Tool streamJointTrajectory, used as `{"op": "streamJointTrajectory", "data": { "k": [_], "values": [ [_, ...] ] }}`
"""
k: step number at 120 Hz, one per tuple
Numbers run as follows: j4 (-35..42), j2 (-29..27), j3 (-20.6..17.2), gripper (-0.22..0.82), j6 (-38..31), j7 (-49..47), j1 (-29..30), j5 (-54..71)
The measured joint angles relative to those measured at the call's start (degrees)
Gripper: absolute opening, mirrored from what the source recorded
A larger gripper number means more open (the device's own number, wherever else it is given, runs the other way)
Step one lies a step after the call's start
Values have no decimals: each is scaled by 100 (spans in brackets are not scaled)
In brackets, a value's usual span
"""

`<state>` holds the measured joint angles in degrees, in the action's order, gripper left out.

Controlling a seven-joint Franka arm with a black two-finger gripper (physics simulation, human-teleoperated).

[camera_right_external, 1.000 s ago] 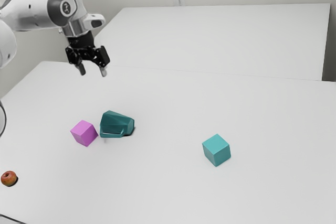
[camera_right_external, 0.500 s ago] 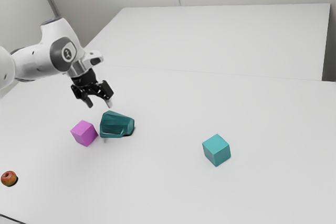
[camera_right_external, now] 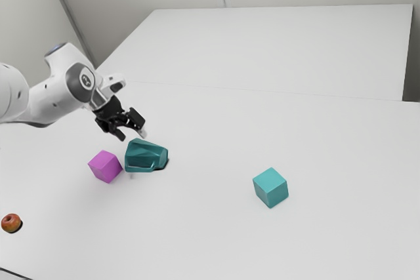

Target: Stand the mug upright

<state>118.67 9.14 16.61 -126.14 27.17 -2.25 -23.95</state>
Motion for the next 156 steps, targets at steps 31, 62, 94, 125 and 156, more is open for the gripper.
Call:
{"op": "streamJointTrajectory", "data": {
  "k": [31,62,94,125,156],
  "values": [
    [127,47,29,60,-90,421,90,-216],
    [132,221,40,60,-130,815,182,-638],
    [175,277,43,60,-123,1205,215,-1320],
    [194,428,64,60,-26,1563,329,-1805],
    [194,477,156,60,207,1860,356,-2135]
  ]
}}
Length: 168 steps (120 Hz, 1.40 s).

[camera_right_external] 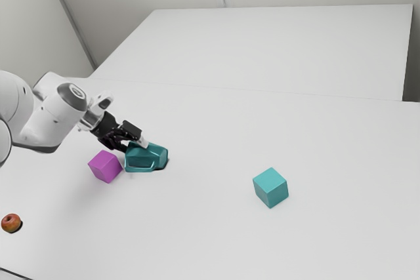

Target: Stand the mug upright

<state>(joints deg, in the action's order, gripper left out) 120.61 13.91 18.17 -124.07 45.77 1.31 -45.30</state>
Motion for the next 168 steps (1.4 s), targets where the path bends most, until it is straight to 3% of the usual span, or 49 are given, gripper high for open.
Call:
{"op": "streamJointTrajectory", "data": {
  "k": [65,168],
  "values": [
    [1,99,137,59,513,487,26,-543],
    [0,76,133,8,739,813,5,-948]
  ]
}}
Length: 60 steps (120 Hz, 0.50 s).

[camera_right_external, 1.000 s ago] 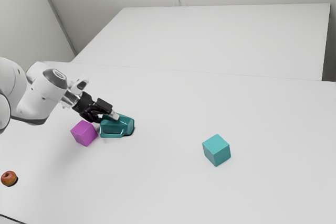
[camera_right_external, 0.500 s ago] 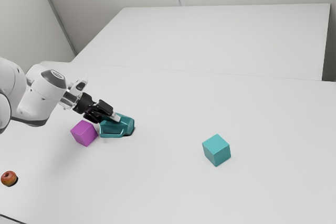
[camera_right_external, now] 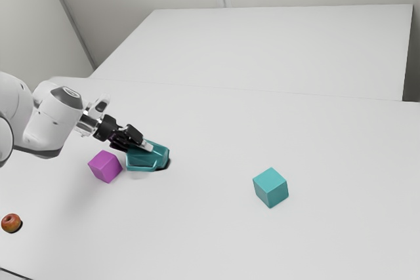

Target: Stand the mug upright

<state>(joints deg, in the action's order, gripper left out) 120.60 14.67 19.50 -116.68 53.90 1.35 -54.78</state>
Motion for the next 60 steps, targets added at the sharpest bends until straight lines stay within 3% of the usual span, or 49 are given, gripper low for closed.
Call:
{"op": "streamJointTrajectory", "data": {
  "k": [41,60],
  "values": [
    [-9,-232,2,-13,24,28,-103,-29],
    [-8,-398,-14,-16,-3,41,-179,28]
  ]
}}
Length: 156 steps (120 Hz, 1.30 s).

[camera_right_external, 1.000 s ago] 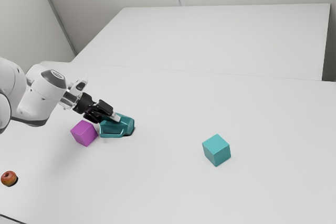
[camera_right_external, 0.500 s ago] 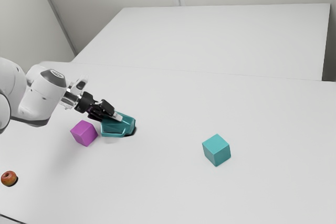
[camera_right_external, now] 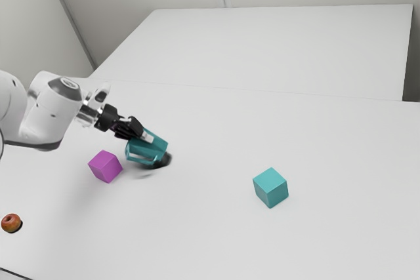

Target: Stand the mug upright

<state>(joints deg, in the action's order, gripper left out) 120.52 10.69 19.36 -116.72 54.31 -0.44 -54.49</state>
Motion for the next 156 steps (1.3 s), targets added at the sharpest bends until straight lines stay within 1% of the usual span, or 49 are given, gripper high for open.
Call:
{"op": "streamJointTrajectory", "data": {
  "k": [21,29,39,54,71,91,116,156],
  "values": [
    [-14,-225,-11,-17,-66,-16,-192,166],
    [-27,-302,-53,-17,-140,-64,-299,418],
    [-79,-394,-141,-18,-269,-179,-415,955],
    [-275,-420,-469,-18,-509,-407,-524,2011],
    [-394,-419,-734,-18,-774,-710,-607,3090],
    [-503,-388,-913,-18,-1001,-1076,-679,4029],
    [-504,-258,-951,-18,-1260,-1458,-803,4430],
    [-453,-172,-957,-18,-1460,-1934,-872,4546]
  ]
}}
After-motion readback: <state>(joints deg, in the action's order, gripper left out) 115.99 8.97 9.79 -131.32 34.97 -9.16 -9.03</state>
